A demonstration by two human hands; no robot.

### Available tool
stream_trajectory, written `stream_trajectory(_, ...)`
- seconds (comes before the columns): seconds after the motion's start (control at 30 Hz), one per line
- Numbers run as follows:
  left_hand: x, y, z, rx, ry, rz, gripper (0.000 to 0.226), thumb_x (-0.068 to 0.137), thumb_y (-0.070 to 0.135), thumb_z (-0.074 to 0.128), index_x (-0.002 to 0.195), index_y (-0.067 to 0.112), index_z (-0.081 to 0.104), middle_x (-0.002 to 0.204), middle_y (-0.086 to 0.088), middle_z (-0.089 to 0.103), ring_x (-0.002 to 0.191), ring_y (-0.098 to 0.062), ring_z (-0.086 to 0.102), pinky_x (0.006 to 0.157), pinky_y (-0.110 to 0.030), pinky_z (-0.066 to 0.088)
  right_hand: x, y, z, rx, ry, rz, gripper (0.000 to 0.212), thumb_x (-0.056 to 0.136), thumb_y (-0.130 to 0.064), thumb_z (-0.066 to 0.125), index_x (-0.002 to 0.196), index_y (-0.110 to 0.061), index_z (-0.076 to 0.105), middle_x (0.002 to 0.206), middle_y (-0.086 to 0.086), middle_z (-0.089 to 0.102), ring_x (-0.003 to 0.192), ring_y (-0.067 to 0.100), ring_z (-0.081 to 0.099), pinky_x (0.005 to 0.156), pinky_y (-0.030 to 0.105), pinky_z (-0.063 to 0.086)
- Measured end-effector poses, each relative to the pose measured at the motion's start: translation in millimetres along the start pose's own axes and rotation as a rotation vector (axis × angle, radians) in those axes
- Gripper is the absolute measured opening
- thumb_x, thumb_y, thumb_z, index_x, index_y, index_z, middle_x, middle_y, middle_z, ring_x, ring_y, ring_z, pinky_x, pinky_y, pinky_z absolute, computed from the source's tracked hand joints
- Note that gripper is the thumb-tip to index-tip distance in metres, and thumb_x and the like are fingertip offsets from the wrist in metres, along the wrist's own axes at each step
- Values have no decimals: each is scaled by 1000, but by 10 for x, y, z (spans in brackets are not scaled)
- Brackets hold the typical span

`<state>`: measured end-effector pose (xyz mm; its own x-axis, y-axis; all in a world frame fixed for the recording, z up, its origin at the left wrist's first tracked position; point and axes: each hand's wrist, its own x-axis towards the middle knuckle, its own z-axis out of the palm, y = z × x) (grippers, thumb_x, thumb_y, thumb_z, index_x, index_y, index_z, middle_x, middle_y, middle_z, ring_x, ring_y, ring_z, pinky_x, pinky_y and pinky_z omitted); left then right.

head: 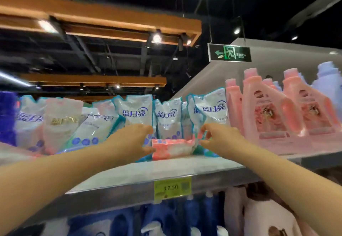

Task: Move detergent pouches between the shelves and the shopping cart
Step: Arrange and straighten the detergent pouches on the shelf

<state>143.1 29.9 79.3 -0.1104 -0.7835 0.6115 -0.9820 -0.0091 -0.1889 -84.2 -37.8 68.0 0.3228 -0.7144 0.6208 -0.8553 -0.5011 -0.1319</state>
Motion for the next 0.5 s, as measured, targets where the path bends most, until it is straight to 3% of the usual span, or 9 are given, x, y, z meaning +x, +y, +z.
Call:
stream_trajectory(0.1, 496, -30, 337, 57, -105, 46, 59, 86, 49, 54, 135, 22, 36, 132, 0, 47, 117, -21, 48, 97, -36, 42, 471, 6, 234, -108, -52, -100, 40, 90, -40, 51, 127, -25, 47, 120, 0, 59, 110, 26, 55, 94, 38, 42)
stream_trajectory(0.3, 1288, -2, 854, 102, -235, 142, 81, 80, 53, 60, 144, 22, 22, 138, -3, 42, 121, -23, 46, 99, -36, 42, 1081, 14, 469, -371, -256, -260, 54, 85, -36, 61, 132, -20, 40, 122, 5, 54, 109, 25, 52, 75, 29, 37)
stream_trajectory(0.43, 1634, -64, 1108, 90, -379, 165, 90, 78, 48, 62, 147, 28, 9, 141, -5, 37, 123, -24, 44, 102, -36, 40, 1469, 67, 695, -517, -391, -285, 67, 81, -42, 67, 137, -17, 38, 128, 5, 52, 114, 25, 50, 80, 30, 38)
stream_trajectory(0.5, 1750, -77, 1203, 68, -417, 159, 92, 78, 46, 62, 148, 30, 4, 145, -3, 35, 126, -23, 42, 104, -32, 38, 1652, 108, 847, -566, -444, -313, 64, 79, -45, 68, 132, -17, 46, 122, 4, 55, 107, 26, 53, 83, 30, 43)
